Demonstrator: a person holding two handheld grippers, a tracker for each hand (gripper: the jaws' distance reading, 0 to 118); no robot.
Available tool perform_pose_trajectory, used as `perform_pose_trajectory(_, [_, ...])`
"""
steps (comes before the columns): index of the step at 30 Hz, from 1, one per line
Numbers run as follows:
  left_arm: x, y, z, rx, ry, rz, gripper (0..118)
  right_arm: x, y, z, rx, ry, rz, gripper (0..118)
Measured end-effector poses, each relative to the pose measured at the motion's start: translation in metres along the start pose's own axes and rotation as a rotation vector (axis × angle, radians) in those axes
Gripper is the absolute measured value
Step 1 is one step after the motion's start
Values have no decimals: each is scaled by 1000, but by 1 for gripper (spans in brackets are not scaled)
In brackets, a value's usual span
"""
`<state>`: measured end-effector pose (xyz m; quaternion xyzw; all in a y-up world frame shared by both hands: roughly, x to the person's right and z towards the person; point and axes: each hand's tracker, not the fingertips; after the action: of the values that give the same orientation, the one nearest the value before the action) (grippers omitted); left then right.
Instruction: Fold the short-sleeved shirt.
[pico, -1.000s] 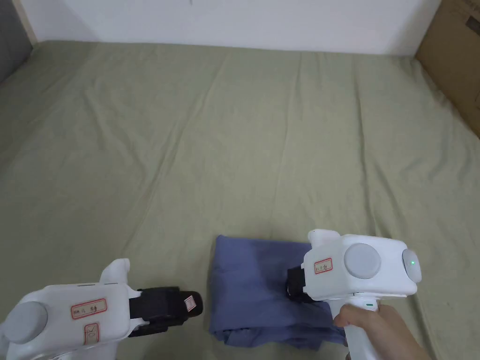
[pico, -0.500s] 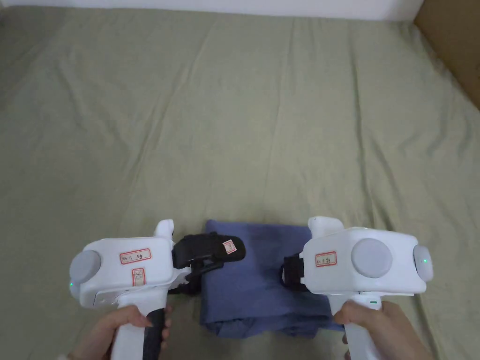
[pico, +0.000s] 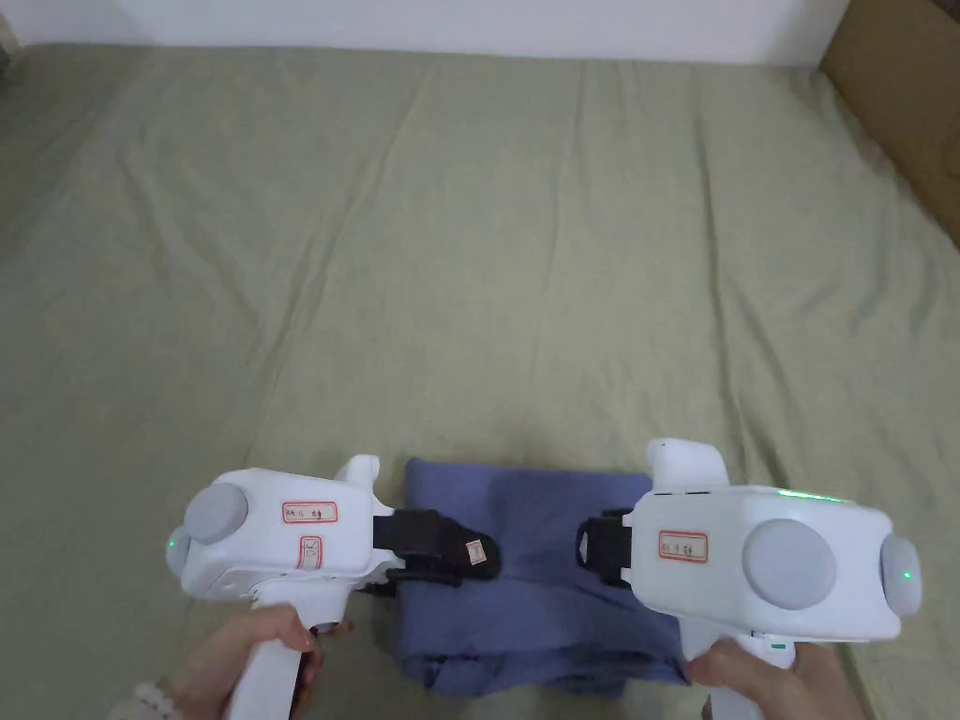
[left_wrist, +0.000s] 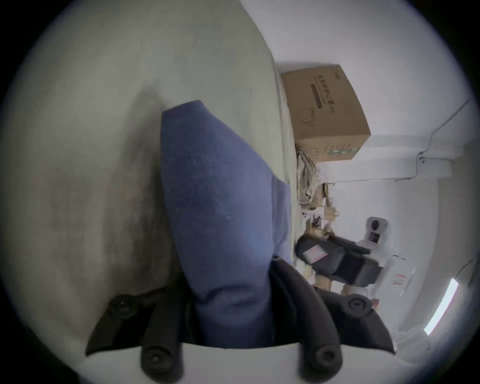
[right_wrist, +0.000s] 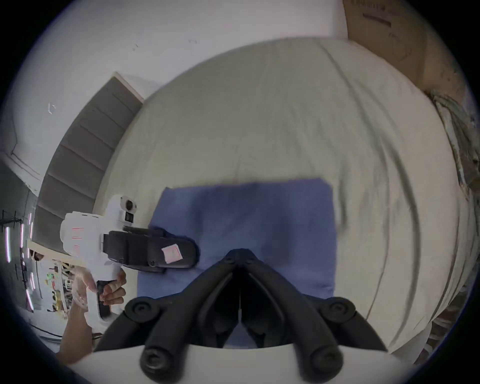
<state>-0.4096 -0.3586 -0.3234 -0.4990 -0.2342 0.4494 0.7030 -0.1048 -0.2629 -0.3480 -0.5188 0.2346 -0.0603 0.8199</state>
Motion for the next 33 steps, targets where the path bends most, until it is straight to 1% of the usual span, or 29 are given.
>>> perform_pose_trajectory(3, [8,1,18,-2,67,-54,25,-15,0,26,170,-17,43,1])
perform_pose_trajectory(5, [9,1,36,4,124,-71,25,-30,-2,42,298,-56,83,1])
perform_pose_trajectory(6, [9,1,48,6,154,-83,25,-38,-4,50,364,-94,98,1])
perform_pose_trajectory(7, [7,1,61,10,194,-97,25,-46,-4,54,391,-117,141,1])
perform_pose_trajectory(8, [5,1,75,13,236,-106,24,-54,-6,58,441,-123,165,1])
perform_pose_trajectory(10, [-2,0,103,15,309,-107,25,-68,-10,66,506,-127,204,1])
perform_pose_trajectory(13, [-17,3,149,26,424,-85,25,-88,-20,72,614,-138,237,1])
perform_pose_trajectory(17, [-27,5,204,29,614,-116,25,-114,-27,69,694,-159,293,1])
perform_pose_trajectory(19, [-29,7,227,34,698,-124,25,-124,-31,67,722,-168,307,1])
perform_pose_trajectory(22, [-36,10,257,38,879,-139,25,-136,-30,63,741,-172,324,1])
perform_pose_trajectory(26, [-53,16,287,31,1116,-134,25,-145,-27,54,746,-177,322,1])
perform_pose_trajectory(29, [-66,17,297,27,1268,-195,26,-150,-25,46,739,-172,309,1])
perform_pose_trajectory(30, [-67,16,298,35,1285,-191,32,-151,-25,44,737,-174,310,1])
perform_pose_trajectory(31, [-72,18,300,45,1281,-184,48,-153,-25,41,729,-177,312,1])
perform_pose_trajectory(33, [-77,17,299,78,1344,-177,78,-152,-25,37,712,-173,312,1])
